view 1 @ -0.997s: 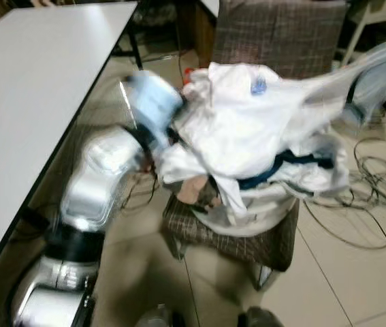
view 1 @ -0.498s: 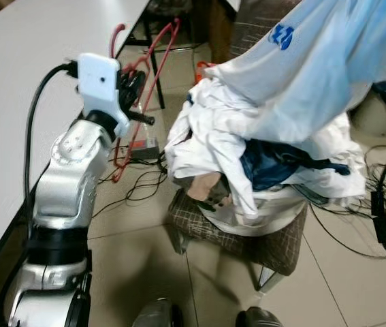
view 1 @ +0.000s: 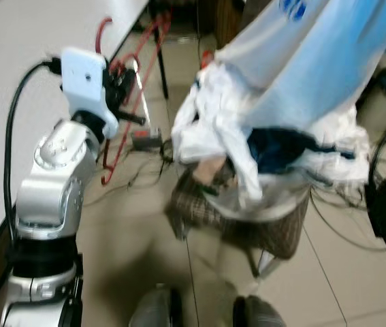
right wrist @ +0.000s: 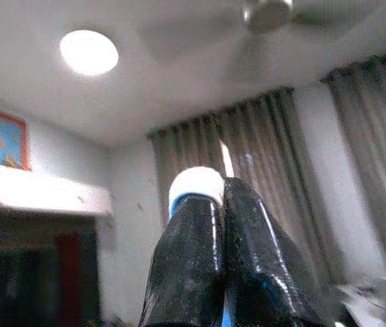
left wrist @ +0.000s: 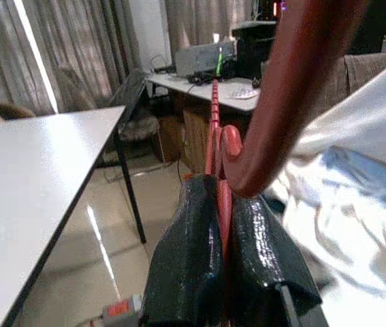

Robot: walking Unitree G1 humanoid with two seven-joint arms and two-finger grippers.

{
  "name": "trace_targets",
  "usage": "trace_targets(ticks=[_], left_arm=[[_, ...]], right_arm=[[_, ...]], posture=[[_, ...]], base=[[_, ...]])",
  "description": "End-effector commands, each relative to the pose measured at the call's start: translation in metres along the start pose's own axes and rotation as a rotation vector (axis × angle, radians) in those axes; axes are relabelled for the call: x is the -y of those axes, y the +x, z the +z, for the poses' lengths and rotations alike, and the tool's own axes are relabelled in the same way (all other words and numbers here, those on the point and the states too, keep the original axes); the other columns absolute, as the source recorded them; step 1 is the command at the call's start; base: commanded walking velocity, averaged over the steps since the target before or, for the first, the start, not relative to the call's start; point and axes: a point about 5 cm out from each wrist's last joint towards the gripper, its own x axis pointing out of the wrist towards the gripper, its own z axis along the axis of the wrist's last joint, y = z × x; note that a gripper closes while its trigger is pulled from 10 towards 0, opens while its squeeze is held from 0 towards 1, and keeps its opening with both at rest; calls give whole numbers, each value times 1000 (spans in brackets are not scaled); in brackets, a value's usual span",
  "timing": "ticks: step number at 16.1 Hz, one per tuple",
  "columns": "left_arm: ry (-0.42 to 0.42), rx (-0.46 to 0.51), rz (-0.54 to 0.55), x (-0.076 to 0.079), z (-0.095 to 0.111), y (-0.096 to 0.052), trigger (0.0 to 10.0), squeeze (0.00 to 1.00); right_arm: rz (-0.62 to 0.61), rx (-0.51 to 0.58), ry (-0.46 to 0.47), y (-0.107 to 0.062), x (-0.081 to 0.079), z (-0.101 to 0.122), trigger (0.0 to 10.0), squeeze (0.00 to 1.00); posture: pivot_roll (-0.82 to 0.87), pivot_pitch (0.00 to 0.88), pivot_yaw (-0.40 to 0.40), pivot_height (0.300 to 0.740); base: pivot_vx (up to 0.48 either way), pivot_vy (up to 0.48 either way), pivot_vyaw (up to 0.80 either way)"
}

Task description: Hang hanger

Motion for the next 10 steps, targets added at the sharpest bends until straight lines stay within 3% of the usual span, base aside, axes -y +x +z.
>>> trace_targets(ticks=[1, 3, 6, 9, 10], left_arm=[[2, 7, 3, 1, 3, -3, 10000, 0], [-17, -7, -5, 9, -2, -6, 10000, 0], [-35, -40, -26, 20, -14, -12, 10000, 0], [-10, -99, -38, 27, -34, -24, 10000, 0], [1, -147, -11, 21, -48, -36, 10000, 0]], right_arm=[[55, 81, 41, 4, -12, 19, 10000, 0], [71, 118, 88, 9, -15, 31, 10000, 0], [29, 80, 103, 9, -11, 27, 10000, 0], [-18, -28, 144, -2, 0, 3, 10000, 0], [-142, -225, 144, -39, 18, -51, 10000, 0]], posture=[[-90, 44, 56, 740], [-91, 35, 52, 740], [-84, 29, 48, 740], [-70, 30, 34, 740], [-62, 34, 25, 740]], base=[[-274, 0, 0], [-277, 0, 0], [-274, 0, 0], [-259, 0, 0], [-255, 0, 0]])
